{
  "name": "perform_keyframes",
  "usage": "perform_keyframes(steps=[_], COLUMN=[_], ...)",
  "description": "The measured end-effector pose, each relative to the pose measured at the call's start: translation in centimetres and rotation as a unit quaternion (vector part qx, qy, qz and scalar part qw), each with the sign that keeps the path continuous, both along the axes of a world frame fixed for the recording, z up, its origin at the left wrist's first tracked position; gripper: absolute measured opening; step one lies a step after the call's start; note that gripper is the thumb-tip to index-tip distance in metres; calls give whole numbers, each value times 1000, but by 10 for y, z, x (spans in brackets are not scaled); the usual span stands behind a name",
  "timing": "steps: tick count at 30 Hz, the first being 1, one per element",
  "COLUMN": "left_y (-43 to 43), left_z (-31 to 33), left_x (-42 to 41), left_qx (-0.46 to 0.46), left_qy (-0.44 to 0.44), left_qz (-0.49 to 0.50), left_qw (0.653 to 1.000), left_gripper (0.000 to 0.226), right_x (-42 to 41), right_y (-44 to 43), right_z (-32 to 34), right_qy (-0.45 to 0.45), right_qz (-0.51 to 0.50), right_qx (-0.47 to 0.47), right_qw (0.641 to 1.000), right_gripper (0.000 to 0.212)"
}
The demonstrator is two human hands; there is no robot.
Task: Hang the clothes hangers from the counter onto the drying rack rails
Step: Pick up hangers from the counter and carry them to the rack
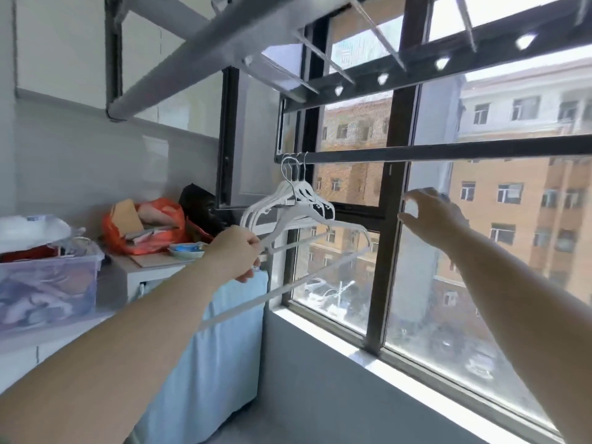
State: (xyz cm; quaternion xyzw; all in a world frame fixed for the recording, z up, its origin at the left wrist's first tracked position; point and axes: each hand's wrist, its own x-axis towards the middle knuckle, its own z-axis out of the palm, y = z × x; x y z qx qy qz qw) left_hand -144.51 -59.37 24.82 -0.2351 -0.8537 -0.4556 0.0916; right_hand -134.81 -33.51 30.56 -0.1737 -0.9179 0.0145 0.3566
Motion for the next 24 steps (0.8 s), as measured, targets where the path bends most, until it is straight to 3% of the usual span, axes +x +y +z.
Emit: perform_keyframes(steps=[6,13,24], left_y=[40,68,120], left_z=[17,33,57], left_x=[-50,-91,-147], left_qx=[-1,19,-11], left_qy=[23,39,57], left_qz=[8,34,67], left_qw=[1000,998,996], left_gripper=[16,12,14], right_x=[-36,-75,-94], right_y=[25,65,81], right_z=[51,74,86], right_qy=[131,45,34], right_qz=[-20,-158,-220], right_qx=[22,207,291], right_qw=[991,965,930], right_gripper=[42,46,38])
